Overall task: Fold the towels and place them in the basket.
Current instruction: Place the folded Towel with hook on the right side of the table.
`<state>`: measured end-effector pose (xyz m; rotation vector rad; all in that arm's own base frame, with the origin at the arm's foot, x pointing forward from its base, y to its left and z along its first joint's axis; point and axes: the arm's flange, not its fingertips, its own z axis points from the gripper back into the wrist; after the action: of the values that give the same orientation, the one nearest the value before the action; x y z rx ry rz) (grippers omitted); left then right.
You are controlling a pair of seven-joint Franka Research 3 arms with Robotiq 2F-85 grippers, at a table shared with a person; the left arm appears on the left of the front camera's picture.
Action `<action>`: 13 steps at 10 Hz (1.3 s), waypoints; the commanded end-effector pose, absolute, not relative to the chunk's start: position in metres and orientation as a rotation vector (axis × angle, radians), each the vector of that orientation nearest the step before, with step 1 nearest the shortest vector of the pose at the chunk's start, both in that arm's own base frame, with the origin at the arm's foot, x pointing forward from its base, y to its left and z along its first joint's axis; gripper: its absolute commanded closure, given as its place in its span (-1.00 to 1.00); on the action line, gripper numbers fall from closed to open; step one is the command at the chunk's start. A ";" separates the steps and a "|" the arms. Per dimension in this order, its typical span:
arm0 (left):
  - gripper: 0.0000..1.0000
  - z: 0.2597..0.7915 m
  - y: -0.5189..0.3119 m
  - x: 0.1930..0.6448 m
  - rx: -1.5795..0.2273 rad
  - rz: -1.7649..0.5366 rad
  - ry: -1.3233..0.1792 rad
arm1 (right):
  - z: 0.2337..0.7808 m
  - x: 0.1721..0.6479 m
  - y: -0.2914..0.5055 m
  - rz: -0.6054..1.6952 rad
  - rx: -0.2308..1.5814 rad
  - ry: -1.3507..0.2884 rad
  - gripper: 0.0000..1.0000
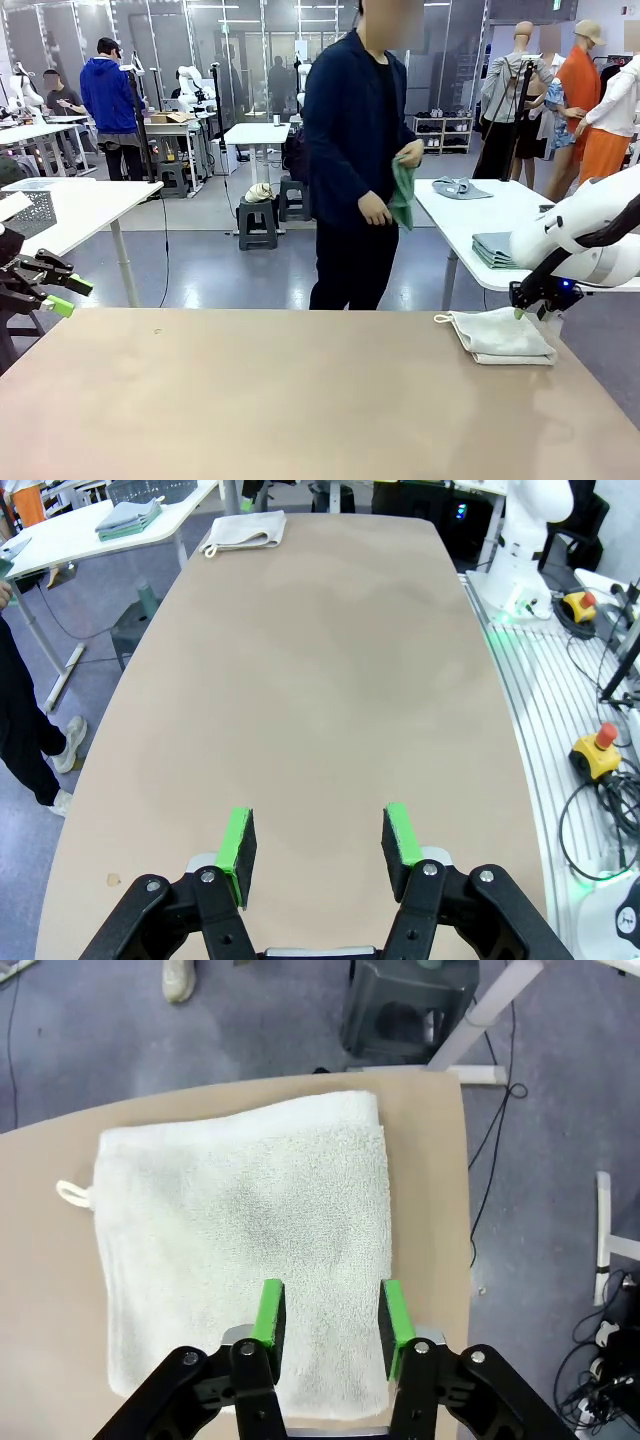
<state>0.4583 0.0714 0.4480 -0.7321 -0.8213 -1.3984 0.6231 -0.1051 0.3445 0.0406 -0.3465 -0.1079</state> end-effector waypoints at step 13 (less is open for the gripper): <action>-0.31 0.449 0.071 0.456 -0.727 -1.398 -0.830 | 0.561 0.392 0.148 -0.154 0.213 -0.317 -0.38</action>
<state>0.4582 0.0708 0.4481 -0.7322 -0.8210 -1.3995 0.3931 0.1544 0.5673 0.1780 -0.3154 -0.1559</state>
